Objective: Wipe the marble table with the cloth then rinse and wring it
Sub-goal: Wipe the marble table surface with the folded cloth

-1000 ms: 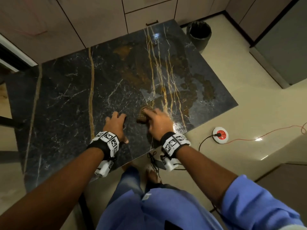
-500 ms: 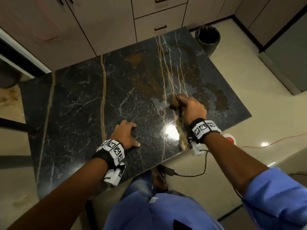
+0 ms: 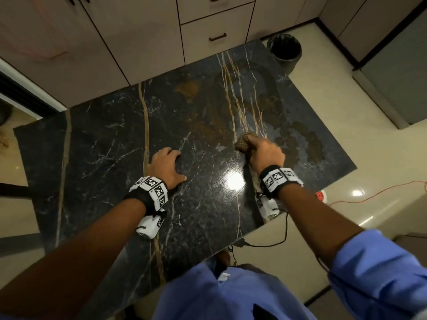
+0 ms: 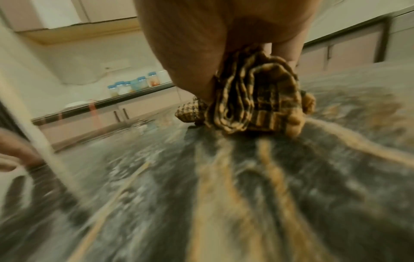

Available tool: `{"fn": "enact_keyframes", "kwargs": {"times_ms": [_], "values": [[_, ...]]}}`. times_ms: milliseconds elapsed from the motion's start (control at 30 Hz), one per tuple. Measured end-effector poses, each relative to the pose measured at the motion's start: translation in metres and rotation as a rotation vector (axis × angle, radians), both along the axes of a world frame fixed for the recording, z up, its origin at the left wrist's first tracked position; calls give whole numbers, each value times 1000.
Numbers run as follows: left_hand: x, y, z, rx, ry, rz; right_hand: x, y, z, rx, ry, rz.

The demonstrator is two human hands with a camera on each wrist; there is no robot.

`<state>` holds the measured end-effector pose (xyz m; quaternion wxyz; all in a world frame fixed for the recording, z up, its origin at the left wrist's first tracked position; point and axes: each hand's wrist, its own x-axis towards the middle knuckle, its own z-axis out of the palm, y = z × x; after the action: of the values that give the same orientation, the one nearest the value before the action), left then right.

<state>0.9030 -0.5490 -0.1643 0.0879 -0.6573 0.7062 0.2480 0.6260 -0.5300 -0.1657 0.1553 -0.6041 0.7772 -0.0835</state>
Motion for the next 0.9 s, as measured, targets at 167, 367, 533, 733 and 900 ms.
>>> {"fn": "enact_keyframes", "kwargs": {"times_ms": [167,367,533,733,900], "values": [[0,-10,-3,54,-10,30,5,-5,12,-62,-5,56],[-4,-15,-3,96,-4,45,92,10,-16,-29,-90,418],[-7,-20,2,131,-26,42,60,-17,-18,-56,-18,285],[-9,-21,4,142,-9,63,-5,-52,4,-30,53,-22],[-11,-21,2,140,-11,86,54,-27,-8,-143,-51,306]]}}
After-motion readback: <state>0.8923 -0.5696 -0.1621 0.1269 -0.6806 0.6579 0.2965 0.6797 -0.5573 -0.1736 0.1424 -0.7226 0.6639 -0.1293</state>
